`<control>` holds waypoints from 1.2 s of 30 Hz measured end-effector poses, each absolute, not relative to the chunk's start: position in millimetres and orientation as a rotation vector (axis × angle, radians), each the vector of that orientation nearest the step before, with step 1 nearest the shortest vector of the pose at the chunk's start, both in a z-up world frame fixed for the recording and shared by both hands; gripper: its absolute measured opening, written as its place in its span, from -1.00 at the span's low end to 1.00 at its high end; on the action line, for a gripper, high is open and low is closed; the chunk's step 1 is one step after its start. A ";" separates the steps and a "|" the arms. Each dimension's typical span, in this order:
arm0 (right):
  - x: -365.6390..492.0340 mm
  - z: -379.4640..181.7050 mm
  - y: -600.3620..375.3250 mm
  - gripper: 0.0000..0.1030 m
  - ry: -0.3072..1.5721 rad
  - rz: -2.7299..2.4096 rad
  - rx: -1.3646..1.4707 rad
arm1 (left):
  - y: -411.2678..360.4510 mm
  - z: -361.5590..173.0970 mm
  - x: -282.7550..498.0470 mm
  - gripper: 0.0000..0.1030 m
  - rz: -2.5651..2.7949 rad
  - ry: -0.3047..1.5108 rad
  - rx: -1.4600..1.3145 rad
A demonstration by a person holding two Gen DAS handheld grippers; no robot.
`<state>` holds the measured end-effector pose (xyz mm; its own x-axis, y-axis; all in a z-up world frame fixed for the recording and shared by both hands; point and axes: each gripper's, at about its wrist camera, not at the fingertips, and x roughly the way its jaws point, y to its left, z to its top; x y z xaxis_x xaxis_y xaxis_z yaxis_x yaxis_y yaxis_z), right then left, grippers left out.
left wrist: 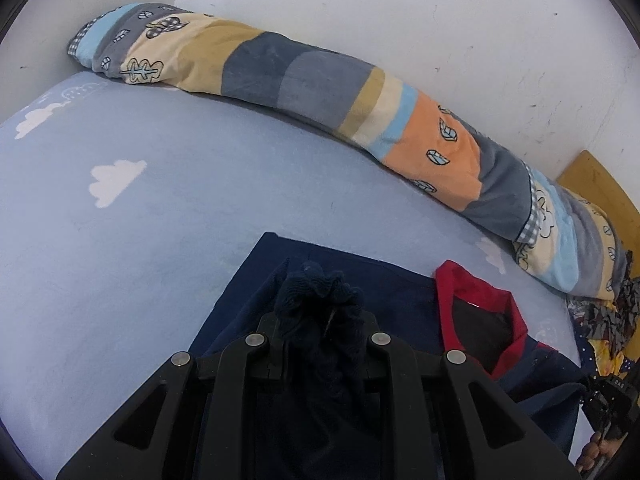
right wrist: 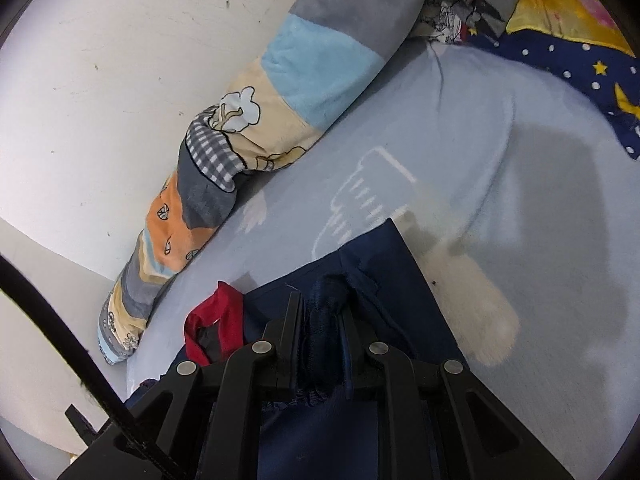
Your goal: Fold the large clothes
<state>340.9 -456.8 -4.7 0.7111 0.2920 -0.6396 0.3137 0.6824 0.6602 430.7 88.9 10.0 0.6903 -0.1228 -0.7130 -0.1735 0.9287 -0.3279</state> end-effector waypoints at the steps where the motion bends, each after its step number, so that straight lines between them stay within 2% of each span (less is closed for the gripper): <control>1: 343.4 -3.9 -456.4 -0.67 0.802 -0.015 0.842 | 89.1 10.1 433.1 -0.65 0.028 0.815 -0.387; 6: 362.6 0.6 -456.7 -0.65 0.824 -0.027 0.834 | 89.5 2.9 452.2 -0.65 0.031 0.849 -0.379; 8: 370.7 -4.0 -460.1 -0.53 0.844 -0.027 0.867 | 90.4 -4.1 460.0 -0.63 0.035 0.876 -0.387; 9: 377.1 -9.2 -462.0 -0.33 0.868 -0.020 0.893 | 90.8 -7.6 463.9 -0.58 0.034 0.890 -0.393; 10: 381.2 -13.0 -463.0 0.03 0.880 -0.003 0.915 | 90.7 -10.4 466.2 -0.49 0.036 0.903 -0.400; 12: 383.1 -17.1 -466.8 0.30 0.871 0.039 0.986 | 92.7 -14.3 471.4 0.03 0.014 0.912 -0.429; 15: 378.4 -6.3 -469.6 0.41 0.845 0.068 0.993 | 92.1 -13.6 475.0 0.19 -0.010 0.910 -0.433; 18: 364.1 12.4 -476.8 0.55 0.794 0.035 0.945 | 92.6 -10.5 473.4 0.23 -0.023 0.911 -0.431; 20: 353.4 22.8 -483.3 0.55 0.785 0.020 0.906 | 94.2 -6.6 468.6 0.29 -0.035 0.902 -0.433; 23: 338.6 29.4 -483.6 0.55 0.836 0.001 0.765 | 100.1 5.1 455.7 0.70 -0.054 0.866 -0.410; 24: 333.5 28.3 -481.3 0.55 0.859 0.011 0.710 | 103.7 9.5 451.4 0.75 -0.056 0.854 -0.399; 26: 326.4 23.6 -476.8 0.54 0.889 0.035 0.617 | 112.3 17.6 445.5 0.75 -0.065 0.844 -0.392; 30: 323.2 18.0 -467.4 0.29 0.884 0.079 0.448 | 129.0 28.1 436.9 0.75 -0.064 0.850 -0.363; 33: 335.6 15.2 -456.4 0.18 0.881 0.122 0.378 | 143.5 26.2 430.9 0.75 -0.045 0.867 -0.332; 36: 352.1 9.0 -444.8 0.16 0.897 0.128 0.306 | 152.9 15.8 427.9 0.75 -0.059 0.913 -0.318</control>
<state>352.1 -444.8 9.0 0.6198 0.2361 -0.7484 0.0178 0.9492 0.3142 427.9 152.9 15.8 0.6133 -0.1843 -0.7680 -0.0843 0.9516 -0.2957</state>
